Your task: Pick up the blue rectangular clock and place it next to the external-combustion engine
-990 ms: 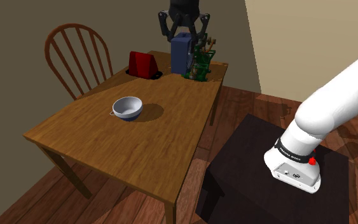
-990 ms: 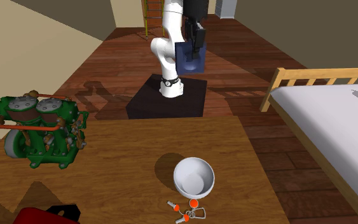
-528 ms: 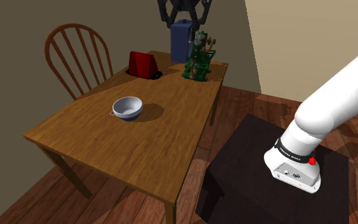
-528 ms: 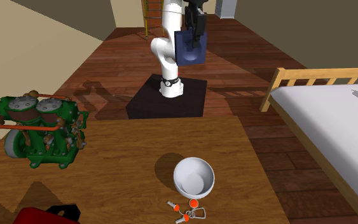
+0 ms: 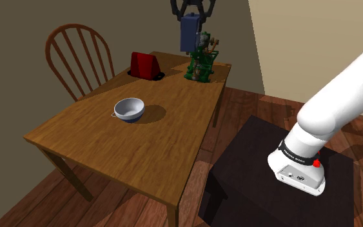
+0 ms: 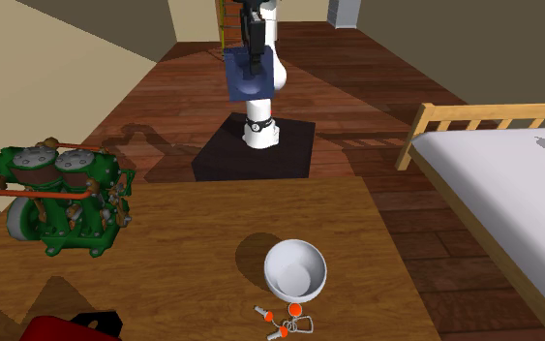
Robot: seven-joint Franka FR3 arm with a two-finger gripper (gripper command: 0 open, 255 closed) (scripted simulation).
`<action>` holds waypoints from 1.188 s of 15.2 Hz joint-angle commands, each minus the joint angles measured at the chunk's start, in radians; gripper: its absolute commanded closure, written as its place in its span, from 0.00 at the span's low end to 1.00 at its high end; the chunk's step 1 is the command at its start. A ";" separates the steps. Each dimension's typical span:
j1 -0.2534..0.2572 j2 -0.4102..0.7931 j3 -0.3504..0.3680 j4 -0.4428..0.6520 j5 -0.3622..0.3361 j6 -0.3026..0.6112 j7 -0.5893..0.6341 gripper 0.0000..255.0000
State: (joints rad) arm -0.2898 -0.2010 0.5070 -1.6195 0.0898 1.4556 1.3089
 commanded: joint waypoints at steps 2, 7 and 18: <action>-0.027 0.033 -0.036 0.026 -0.021 0.001 -0.063 1.00; -0.069 0.110 -0.085 0.098 -0.059 -0.004 -0.155 1.00; -0.142 0.376 -0.162 0.412 -0.154 -0.069 -0.325 1.00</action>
State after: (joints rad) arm -0.4258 0.1517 0.3507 -1.2362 -0.0569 1.3929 0.9990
